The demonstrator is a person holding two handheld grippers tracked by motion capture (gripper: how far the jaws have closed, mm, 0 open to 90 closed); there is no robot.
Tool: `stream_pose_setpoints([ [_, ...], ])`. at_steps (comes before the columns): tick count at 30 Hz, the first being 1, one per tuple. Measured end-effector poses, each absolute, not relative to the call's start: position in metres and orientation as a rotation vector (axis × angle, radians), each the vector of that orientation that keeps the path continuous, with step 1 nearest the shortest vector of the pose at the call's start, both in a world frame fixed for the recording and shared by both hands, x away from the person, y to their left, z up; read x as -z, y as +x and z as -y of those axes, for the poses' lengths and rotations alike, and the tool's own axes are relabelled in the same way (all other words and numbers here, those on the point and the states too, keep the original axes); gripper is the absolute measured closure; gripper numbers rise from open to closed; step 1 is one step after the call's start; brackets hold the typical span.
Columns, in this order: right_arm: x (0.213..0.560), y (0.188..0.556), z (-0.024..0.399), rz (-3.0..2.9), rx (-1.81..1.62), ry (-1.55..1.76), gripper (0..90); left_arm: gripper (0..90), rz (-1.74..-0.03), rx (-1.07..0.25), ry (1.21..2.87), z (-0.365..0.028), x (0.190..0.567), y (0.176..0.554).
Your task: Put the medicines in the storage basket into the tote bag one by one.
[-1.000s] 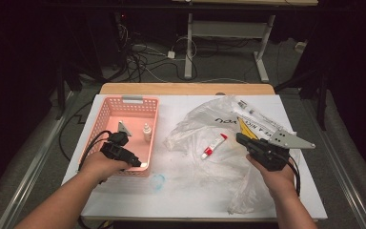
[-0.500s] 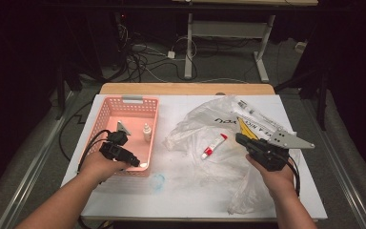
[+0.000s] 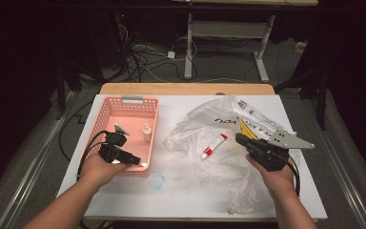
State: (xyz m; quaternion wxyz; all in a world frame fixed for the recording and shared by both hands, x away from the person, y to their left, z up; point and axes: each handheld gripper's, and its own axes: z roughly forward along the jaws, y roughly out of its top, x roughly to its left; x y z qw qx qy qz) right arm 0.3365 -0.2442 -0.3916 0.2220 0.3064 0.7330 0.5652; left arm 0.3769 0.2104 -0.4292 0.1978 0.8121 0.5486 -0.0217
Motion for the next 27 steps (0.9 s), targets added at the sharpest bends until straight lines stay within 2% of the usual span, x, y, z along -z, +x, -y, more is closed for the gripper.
stream_pose_setpoints([
  [8,0.392,0.336,0.243,-2.03,-1.56,0.848,90.0,35.6,-1.47,-0.065,2.226,-0.212,0.428,0.366],
  [27,0.393,0.335,0.243,-2.029,-1.551,0.845,90.0,35.6,-1.368,-0.219,2.054,-0.222,0.426,0.351],
])
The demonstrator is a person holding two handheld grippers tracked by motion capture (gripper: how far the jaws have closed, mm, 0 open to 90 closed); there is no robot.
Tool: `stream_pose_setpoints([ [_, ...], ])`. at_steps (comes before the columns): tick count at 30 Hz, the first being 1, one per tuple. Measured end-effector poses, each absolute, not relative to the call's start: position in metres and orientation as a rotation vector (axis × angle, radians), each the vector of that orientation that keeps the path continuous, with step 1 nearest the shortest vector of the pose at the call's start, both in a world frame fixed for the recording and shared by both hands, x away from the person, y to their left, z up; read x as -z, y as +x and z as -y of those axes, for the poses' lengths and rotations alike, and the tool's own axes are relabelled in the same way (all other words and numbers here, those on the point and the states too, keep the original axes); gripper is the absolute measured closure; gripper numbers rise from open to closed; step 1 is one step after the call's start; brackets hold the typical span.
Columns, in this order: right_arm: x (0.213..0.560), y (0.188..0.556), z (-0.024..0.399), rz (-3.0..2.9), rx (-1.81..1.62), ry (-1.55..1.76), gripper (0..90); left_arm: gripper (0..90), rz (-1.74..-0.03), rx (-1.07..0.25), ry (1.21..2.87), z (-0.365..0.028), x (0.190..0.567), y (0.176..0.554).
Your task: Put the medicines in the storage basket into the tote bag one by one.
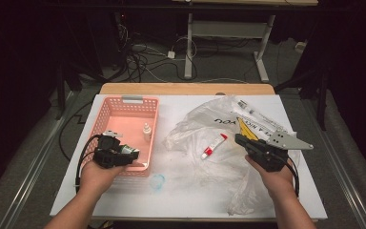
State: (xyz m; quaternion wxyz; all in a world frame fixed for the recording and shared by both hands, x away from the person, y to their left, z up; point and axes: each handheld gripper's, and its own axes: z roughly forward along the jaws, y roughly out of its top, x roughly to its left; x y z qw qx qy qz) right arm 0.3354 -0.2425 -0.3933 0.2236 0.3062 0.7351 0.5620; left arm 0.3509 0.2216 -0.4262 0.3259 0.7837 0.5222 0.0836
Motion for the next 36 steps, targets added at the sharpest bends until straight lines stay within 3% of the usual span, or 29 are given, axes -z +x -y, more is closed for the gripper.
stream_pose_setpoints([
  [15,0.396,0.336,0.241,-2.034,-1.547,0.844,90.0,35.7,-1.269,-0.362,1.95,-0.214,0.419,0.337],
  [36,0.392,0.335,0.243,-2.021,-1.558,0.83,90.0,35.6,-1.167,-0.355,1.851,-0.207,0.41,0.319],
])
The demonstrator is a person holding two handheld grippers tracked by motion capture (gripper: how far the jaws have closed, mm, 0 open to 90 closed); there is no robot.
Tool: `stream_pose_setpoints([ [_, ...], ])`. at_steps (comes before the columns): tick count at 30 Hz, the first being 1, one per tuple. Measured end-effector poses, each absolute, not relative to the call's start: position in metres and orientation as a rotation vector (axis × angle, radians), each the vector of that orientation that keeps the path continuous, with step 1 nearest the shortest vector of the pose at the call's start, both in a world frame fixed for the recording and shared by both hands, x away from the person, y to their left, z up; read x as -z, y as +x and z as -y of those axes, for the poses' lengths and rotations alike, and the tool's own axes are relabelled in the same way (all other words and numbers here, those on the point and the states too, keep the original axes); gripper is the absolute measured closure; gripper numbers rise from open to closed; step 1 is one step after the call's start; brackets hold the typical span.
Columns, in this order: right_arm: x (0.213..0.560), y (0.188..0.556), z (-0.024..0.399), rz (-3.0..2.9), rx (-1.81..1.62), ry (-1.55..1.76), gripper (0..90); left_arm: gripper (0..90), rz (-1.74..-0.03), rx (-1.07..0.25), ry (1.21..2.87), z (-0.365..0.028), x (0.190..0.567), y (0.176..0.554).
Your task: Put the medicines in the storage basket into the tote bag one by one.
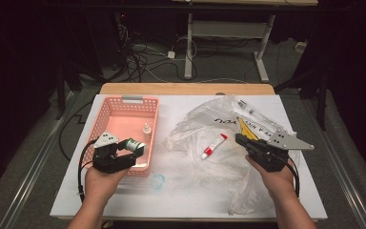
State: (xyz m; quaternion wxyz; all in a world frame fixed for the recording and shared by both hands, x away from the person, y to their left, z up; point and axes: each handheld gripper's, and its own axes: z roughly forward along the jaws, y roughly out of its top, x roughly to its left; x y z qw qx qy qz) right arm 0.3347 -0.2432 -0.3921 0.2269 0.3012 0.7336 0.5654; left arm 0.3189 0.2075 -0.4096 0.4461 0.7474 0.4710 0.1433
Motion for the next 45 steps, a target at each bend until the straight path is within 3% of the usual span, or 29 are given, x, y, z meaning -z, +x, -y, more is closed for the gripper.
stream_pose_setpoints([
  [23,0.392,0.334,0.241,-2.024,-1.555,0.82,90.0,35.6,-0.989,-0.321,1.899,-0.155,0.399,0.301],
  [45,0.391,0.334,0.24,-2.027,-1.553,0.815,90.0,35.6,-0.865,-0.253,2.034,-0.094,0.415,0.295],
])
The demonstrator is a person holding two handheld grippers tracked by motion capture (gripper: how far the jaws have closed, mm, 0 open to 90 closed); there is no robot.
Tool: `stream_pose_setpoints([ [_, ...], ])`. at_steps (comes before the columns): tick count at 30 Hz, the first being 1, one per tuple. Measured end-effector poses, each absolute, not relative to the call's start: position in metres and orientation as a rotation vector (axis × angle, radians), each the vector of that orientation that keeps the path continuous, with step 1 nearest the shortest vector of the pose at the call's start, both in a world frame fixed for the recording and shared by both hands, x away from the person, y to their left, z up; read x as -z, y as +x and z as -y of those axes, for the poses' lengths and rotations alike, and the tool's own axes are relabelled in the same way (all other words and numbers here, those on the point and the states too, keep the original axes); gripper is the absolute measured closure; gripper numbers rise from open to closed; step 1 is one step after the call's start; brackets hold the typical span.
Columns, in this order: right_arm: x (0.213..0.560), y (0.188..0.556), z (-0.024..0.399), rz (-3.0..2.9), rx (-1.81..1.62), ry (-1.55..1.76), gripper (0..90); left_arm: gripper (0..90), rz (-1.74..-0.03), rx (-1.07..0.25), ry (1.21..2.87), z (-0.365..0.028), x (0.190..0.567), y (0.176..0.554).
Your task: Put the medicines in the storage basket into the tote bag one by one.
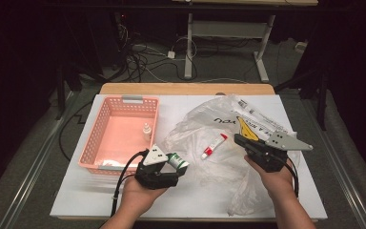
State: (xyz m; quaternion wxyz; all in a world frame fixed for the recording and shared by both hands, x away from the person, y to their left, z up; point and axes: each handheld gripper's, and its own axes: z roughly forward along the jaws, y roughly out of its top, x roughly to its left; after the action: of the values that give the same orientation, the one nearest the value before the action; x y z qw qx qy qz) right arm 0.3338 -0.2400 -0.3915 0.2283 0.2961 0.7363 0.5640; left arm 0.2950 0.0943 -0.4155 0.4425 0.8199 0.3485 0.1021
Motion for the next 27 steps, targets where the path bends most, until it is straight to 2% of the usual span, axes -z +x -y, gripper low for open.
stream_pose_setpoints([
  [14,0.391,0.333,0.242,-2.02,-1.561,0.814,90.0,35.5,-0.803,-0.201,2.107,-0.047,0.434,0.307],
  [27,0.392,0.333,0.24,-2.027,-1.56,0.819,90.0,35.5,-0.761,-0.232,2.118,0.009,0.456,0.338],
])
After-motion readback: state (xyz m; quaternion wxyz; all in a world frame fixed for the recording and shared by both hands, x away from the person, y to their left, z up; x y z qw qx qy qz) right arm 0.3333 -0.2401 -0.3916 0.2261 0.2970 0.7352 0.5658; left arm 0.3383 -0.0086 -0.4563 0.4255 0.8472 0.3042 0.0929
